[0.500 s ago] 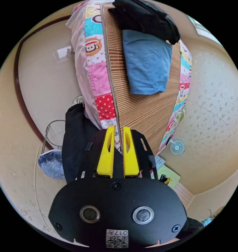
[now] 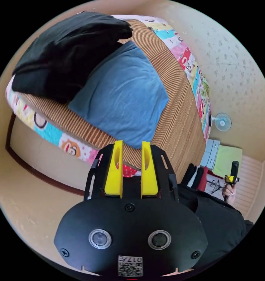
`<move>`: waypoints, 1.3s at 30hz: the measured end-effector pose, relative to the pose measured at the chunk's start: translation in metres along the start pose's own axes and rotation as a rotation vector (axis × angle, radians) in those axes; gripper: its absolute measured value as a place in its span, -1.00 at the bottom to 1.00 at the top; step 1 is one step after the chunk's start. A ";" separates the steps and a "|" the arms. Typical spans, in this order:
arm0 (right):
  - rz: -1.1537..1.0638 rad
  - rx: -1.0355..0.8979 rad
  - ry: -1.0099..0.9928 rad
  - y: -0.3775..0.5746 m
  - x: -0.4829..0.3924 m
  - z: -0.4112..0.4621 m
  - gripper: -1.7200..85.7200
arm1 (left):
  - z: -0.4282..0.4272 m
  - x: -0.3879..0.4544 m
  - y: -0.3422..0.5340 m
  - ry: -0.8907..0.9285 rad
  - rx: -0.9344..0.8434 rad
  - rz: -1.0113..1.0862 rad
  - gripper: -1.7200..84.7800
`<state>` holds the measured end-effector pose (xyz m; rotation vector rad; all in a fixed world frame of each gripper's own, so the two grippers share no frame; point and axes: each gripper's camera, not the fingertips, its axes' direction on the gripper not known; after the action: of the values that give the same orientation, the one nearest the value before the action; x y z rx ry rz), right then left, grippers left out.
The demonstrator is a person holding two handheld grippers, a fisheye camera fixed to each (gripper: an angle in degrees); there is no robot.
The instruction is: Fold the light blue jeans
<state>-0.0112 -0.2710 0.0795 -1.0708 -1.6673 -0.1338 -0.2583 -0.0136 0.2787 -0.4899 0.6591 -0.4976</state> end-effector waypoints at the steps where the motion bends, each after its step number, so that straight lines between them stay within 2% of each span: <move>1: 0.010 0.027 -0.003 0.005 0.001 -0.004 -0.95 | -0.005 0.004 -0.016 -0.027 0.016 0.028 -0.73; 7: 0.220 0.304 -0.035 0.087 0.041 -0.027 -0.95 | -0.009 -0.003 -0.084 -0.026 0.006 0.038 -0.71; 9: 0.287 0.389 -0.059 0.123 0.056 -0.021 -0.95 | 0.008 -0.011 -0.093 0.009 -0.056 0.008 -0.72; 10: 0.302 0.405 -0.063 0.131 0.060 -0.019 -0.95 | 0.025 -0.016 -0.096 0.038 -0.116 -0.032 -0.74; 13: 0.395 0.468 -0.082 0.162 0.078 -0.006 -0.95 | 0.033 -0.028 -0.085 0.130 -0.114 -0.191 -0.85; 15: 0.431 0.497 -0.108 0.170 0.088 0.002 -0.94 | 0.030 -0.025 -0.078 0.198 -0.127 -0.192 -0.93; 18: 0.376 0.533 -0.116 0.153 0.082 0.003 -0.93 | 0.010 0.011 -0.064 0.415 -0.145 0.093 -0.96; 23: 0.193 0.495 -0.108 0.080 0.050 0.003 -0.85 | -0.067 0.124 -0.034 0.907 -0.180 0.580 -0.98; 24: 0.137 0.468 -0.111 0.057 0.040 0.006 -0.80 | -0.077 0.140 -0.031 0.950 -0.198 0.637 -0.98; 25: 0.105 0.455 -0.118 0.046 0.035 0.008 -0.79 | -0.099 0.177 -0.021 0.991 -0.236 0.785 -0.98; 29: -0.073 0.403 -0.207 -0.024 0.005 0.022 -0.66 | -0.160 0.307 0.062 0.951 -0.350 1.315 -0.98; 31: -0.104 0.365 -0.244 -0.052 -0.001 0.032 -0.57 | -0.168 0.350 0.110 0.927 -0.396 1.476 -0.98; 33: -0.101 0.191 -0.330 -0.092 0.006 0.060 -0.46 | -0.163 0.389 0.160 0.910 -0.443 1.591 -0.98; 34: -0.093 0.129 -0.354 -0.101 0.009 0.071 -0.46 | -0.155 0.412 0.193 0.897 -0.478 1.644 -0.98; 36: -0.054 -0.138 -0.400 -0.125 0.019 0.118 -0.50 | -0.139 0.440 0.237 0.841 -0.499 1.704 -0.98; 39: 0.039 -0.347 -0.185 -0.127 0.035 0.151 -0.68 | -0.116 0.471 0.295 0.643 -0.479 1.817 -0.98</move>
<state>-0.2072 -0.2386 0.1011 -1.4098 -1.8294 -0.3151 0.0671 -0.0865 -0.1808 0.0004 1.5315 1.3088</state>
